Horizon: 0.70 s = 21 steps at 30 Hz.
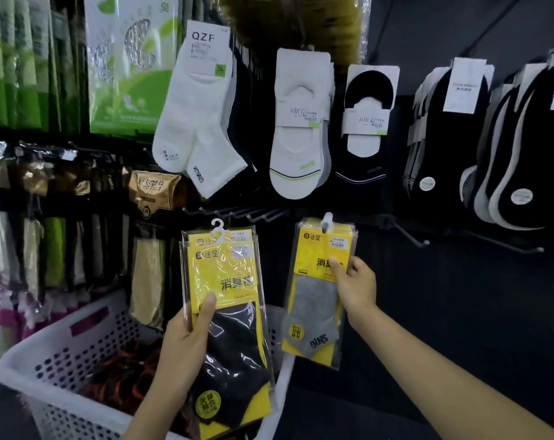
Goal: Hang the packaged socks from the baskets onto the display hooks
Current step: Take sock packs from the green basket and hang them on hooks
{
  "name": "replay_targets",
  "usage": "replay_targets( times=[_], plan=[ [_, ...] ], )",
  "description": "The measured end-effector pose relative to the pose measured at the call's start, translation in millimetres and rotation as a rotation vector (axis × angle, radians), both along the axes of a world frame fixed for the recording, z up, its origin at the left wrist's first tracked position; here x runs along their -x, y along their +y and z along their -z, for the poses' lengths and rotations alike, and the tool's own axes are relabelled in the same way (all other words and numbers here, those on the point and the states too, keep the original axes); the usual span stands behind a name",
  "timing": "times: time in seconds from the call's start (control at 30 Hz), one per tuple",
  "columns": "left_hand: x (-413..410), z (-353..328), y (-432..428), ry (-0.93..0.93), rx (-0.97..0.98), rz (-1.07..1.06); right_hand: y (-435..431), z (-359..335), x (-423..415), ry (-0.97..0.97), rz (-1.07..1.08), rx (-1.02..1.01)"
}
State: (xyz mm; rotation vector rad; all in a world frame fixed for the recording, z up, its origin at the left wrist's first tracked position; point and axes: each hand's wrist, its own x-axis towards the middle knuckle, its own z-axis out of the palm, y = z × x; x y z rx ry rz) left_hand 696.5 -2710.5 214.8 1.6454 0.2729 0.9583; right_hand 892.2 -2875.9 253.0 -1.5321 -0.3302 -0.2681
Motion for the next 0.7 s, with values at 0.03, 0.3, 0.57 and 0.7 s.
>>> replay_targets(
  times=[0.03, 0.3, 0.57, 0.7],
  plan=[
    [-2, 1, 0, -0.002, 0.008, 0.003, 2, 0, -9, 0.02, 0.034, 0.015],
    [-11, 12, 4, 0.028, 0.164, 0.156, -5, 0, -52, 0.224, 0.275, 0.085],
    [-19, 15, -22, 0.088, 0.251, 0.232, -25, 21, 42, 0.13, -0.182, 0.083],
    [-27, 18, -42, 0.103, 0.281, 0.252, -26, 30, 83, 0.131, -0.437, 0.013]
  ],
)
